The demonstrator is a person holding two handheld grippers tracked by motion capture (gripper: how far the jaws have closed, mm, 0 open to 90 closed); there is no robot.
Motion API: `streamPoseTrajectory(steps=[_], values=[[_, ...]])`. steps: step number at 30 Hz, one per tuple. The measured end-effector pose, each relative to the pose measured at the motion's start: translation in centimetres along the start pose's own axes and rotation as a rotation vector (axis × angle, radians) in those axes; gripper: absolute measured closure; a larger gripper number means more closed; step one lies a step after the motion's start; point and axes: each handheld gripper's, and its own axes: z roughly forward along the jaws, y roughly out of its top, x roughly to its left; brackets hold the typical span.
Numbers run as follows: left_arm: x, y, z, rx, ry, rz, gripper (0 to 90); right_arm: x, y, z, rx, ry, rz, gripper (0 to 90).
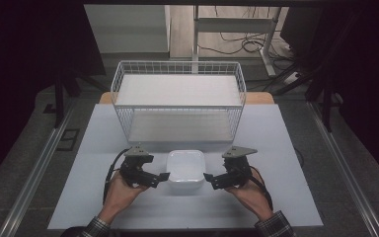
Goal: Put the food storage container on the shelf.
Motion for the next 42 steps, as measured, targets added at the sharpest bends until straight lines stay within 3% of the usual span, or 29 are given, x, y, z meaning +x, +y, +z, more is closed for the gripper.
streamPoseTrajectory(steps=[6,10,15,18,21,23,24,26,28,30,32,36,39,40,42], values=[[-0.1,1.5,1.4,0.028,-0.012,0.017,5.0,0.3,1.7,1.2,0.001,0.054,0.032,0.4],[0.3,2.0,2.3,0.046,-0.010,0.016,5.9,0.2,2.9,2.5,0.018,0.091,0.078,4.7],[1.2,1.6,3.0,0.058,-0.023,-0.020,6.0,0.0,3.3,3.8,0.042,0.112,0.095,6.5],[1.8,1.1,3.3,0.065,-0.059,-0.039,7.0,-0.4,2.8,4.2,0.057,0.144,0.124,7.6],[2.0,0.7,3.5,0.044,-0.125,-0.052,15.7,-0.5,1.8,4.5,0.098,0.166,0.135,11.1],[2.0,0.5,3.5,0.044,-0.167,-0.069,20.7,-0.7,1.5,4.4,0.098,0.202,0.171,18.1],[2.0,0.3,3.4,0.041,-0.173,-0.081,23.8,-0.8,1.3,4.2,0.103,0.246,0.193,23.8],[2.0,0.1,3.2,0.047,-0.188,-0.111,26.1,-0.9,1.2,3.9,0.109,0.262,0.202,28.0],[1.9,-0.3,2.7,0.045,-0.197,-0.147,31.7,-1.0,0.9,3.4,0.103,0.265,0.226,36.4],[1.5,-0.4,2.0,0.034,-0.180,-0.135,41.2,-1.2,0.6,2.7,0.085,0.259,0.246,49.3],[1.0,-0.5,1.3,0.030,-0.165,-0.113,51.1,-1.2,0.5,2.2,0.074,0.254,0.257,56.0],[0.5,-0.8,0.7,-0.029,-0.138,-0.132,63.8,-1.0,0.2,1.3,0.031,0.239,0.281,66.5],[0.3,-0.8,0.4,-0.063,-0.101,-0.124,78.5,-0.6,0.4,0.6,-0.008,0.172,0.252,77.7],[0.0,-0.8,0.5,-0.060,-0.071,-0.099,80.0,-0.5,0.4,0.5,-0.012,0.149,0.233,77.2],[0.2,-0.8,0.6,-0.074,-0.081,-0.122,80.0,-0.1,0.5,0.6,-0.018,0.103,0.198,77.5]])
